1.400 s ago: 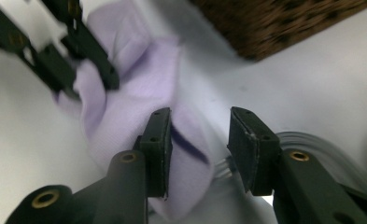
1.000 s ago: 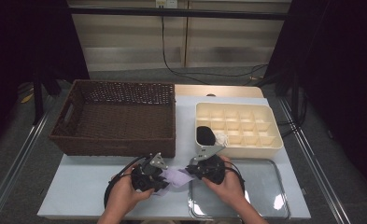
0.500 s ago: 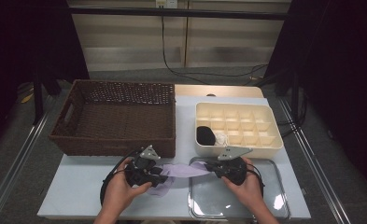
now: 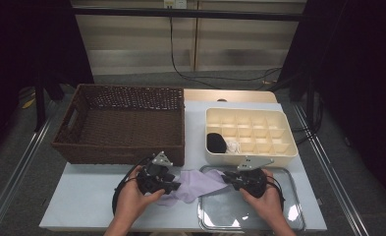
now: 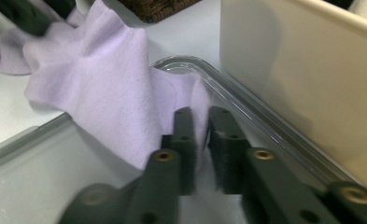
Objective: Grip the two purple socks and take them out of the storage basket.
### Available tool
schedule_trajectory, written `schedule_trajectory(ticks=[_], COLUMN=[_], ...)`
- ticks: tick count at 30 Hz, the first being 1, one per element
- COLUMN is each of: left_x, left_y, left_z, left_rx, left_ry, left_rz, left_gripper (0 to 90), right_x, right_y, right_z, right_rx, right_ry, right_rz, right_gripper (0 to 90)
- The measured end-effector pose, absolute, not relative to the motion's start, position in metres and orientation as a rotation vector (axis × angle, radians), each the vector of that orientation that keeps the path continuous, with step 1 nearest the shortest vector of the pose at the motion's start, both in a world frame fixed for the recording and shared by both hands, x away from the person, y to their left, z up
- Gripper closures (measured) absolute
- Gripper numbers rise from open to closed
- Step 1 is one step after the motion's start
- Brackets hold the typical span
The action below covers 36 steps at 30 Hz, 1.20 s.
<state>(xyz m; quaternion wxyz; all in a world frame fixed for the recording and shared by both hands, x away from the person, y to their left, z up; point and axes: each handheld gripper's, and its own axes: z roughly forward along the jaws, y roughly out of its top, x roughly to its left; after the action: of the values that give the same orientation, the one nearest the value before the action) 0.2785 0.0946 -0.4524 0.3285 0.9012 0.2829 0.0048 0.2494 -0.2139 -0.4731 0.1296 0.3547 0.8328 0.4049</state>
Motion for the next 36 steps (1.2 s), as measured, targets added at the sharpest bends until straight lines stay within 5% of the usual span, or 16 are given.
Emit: schedule_trajectory(ticks=[8,15,36], left_x=[0.281,0.278,0.282], left_y=[0.089,0.086,0.09], left_z=[-0.459,-0.459,-0.453], left_rx=[2.397,2.418,2.404], left_ry=[0.713,0.676,0.696], left_rz=[0.025,0.037,0.072], left_gripper=[63.9,76.5,79.8], right_x=[0.255,0.264,0.245], right_y=[-0.205,-0.205,-0.236], right_z=[-0.464,-0.466,-0.467], right_rx=[1.024,1.04,1.122], right_ry=[2.389,2.412,2.378], right_rz=[1.187,1.191,1.218], right_gripper=[66.4,87.3,85.7])
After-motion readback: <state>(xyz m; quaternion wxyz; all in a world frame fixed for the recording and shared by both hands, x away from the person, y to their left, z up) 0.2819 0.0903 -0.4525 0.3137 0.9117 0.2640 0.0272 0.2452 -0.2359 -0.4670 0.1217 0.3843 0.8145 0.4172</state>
